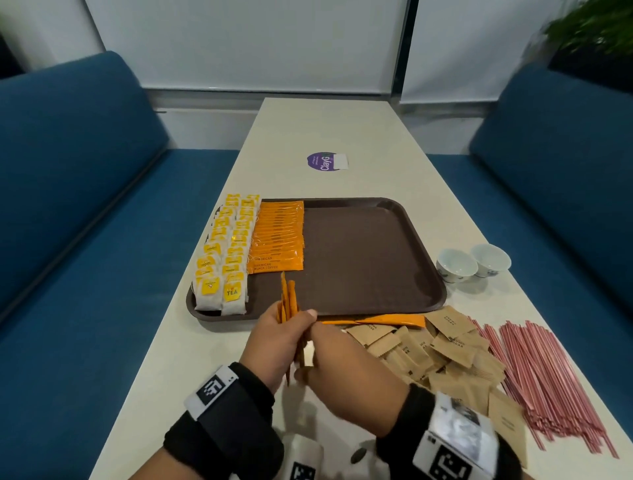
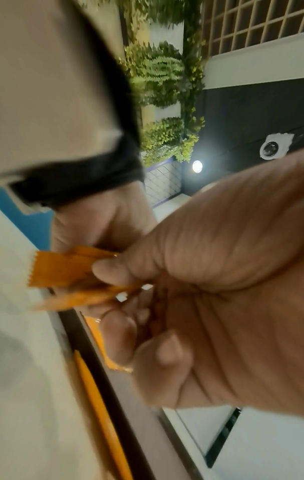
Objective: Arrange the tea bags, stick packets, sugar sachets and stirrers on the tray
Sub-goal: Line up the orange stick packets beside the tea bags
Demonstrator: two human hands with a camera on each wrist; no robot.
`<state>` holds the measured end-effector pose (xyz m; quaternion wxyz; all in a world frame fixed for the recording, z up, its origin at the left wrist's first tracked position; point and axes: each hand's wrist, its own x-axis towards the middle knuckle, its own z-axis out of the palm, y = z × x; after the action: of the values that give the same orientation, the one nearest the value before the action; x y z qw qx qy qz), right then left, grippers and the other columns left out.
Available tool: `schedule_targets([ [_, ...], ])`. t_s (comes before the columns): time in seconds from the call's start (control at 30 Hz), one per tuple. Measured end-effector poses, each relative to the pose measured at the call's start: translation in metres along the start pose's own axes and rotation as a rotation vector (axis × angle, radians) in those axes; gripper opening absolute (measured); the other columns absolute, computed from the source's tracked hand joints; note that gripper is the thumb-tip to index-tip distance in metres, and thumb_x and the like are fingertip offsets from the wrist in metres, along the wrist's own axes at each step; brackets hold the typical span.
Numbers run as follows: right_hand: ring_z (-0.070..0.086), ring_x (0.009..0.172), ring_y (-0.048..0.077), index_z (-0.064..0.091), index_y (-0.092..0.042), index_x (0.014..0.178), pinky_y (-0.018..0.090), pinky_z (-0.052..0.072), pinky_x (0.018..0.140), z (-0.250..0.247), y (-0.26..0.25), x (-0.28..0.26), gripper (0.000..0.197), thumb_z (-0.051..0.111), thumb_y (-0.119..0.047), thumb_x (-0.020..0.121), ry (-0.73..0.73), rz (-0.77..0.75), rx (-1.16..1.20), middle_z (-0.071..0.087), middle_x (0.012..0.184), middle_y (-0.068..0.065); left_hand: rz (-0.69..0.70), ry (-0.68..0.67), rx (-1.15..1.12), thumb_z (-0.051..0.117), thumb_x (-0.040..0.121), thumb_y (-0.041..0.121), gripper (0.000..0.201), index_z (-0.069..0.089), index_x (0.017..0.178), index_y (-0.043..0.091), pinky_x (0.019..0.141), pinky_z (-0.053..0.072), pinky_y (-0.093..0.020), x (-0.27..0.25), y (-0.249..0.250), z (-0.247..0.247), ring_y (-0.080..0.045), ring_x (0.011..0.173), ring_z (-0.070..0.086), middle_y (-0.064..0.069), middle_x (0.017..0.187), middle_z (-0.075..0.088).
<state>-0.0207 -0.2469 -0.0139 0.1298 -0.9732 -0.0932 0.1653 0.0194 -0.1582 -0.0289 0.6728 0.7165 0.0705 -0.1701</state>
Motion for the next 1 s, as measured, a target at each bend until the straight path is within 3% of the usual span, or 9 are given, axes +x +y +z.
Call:
schedule_targets([
  [0.07,0.055,0.106,0.019,0.056,-0.017,0.121,0.028,0.043,0.085,-0.027,0.027,-0.019,0.031,0.056,-0.028,0.092,0.053,0.011,0.038,0.058,0.115,0.002,0.134,0.009,0.269,0.060,0.087,0.015,0.023,0.046,0.069,0.016,0.054,0.041,-0.027,0.006,0.000,-0.004,-0.017,0.055,0.047,-0.002,0.062,0.050],
  [0.17,0.057,0.103,0.019,0.063,-0.021,0.112,0.026,0.044,0.080,-0.039,0.069,-0.018,0.023,0.055,-0.028,0.092,0.213,0.166,-0.082,0.059,0.110,0.000,0.340,0.004,0.940,0.055,0.087,0.023,0.028,0.039,0.064,0.024,0.057,0.034,-0.028,0.011,0.004,-0.006,-0.017,0.062,0.048,0.005,0.062,0.045],
  [0.3,0.052,0.105,0.019,0.059,-0.022,0.114,0.029,0.047,0.081,-0.046,0.102,-0.020,0.023,0.049,-0.017,0.093,0.220,0.317,-0.188,0.057,0.113,-0.001,0.492,-0.058,1.305,0.047,0.090,0.023,0.016,0.041,0.075,0.025,0.062,0.033,-0.026,0.016,0.010,0.006,-0.020,0.084,0.058,0.005,0.088,0.048],
  [0.37,0.051,0.106,0.020,0.057,-0.022,0.115,0.029,0.047,0.082,-0.040,0.103,-0.019,0.026,0.046,-0.014,0.093,0.185,0.297,-0.184,0.057,0.112,0.000,0.467,-0.133,1.396,0.047,0.089,0.022,0.004,0.048,0.088,0.025,0.063,0.035,-0.027,0.018,0.010,0.014,-0.021,0.090,0.059,0.004,0.101,0.051],
  [0.47,0.049,0.105,0.020,0.055,-0.020,0.116,0.029,0.045,0.083,-0.029,0.101,-0.017,0.028,0.042,-0.010,0.093,0.152,0.284,-0.171,0.055,0.113,0.001,0.404,-0.181,1.473,0.047,0.089,0.019,0.010,0.053,0.098,0.021,0.065,0.038,-0.028,0.023,0.008,0.021,-0.022,0.095,0.060,0.001,0.107,0.052],
  [0.8,0.044,0.107,0.018,0.054,-0.020,0.117,0.028,0.045,0.087,-0.021,0.106,-0.012,0.024,0.048,-0.017,0.094,0.185,0.287,-0.179,0.049,0.112,0.001,0.319,-0.217,1.608,0.053,0.092,0.029,0.017,0.055,0.107,0.022,0.064,0.039,-0.030,0.027,-0.003,0.027,-0.022,0.090,0.061,0.000,0.108,0.050],
  [1.0,0.046,0.106,0.018,0.054,-0.019,0.114,0.029,0.042,0.086,-0.024,0.104,-0.014,0.022,0.046,-0.013,0.094,0.183,0.270,-0.179,0.055,0.113,0.001,0.329,-0.219,1.681,0.054,0.092,0.029,0.020,0.052,0.109,0.018,0.064,0.039,-0.030,0.024,-0.003,0.028,-0.024,0.091,0.061,-0.001,0.112,0.048],
])
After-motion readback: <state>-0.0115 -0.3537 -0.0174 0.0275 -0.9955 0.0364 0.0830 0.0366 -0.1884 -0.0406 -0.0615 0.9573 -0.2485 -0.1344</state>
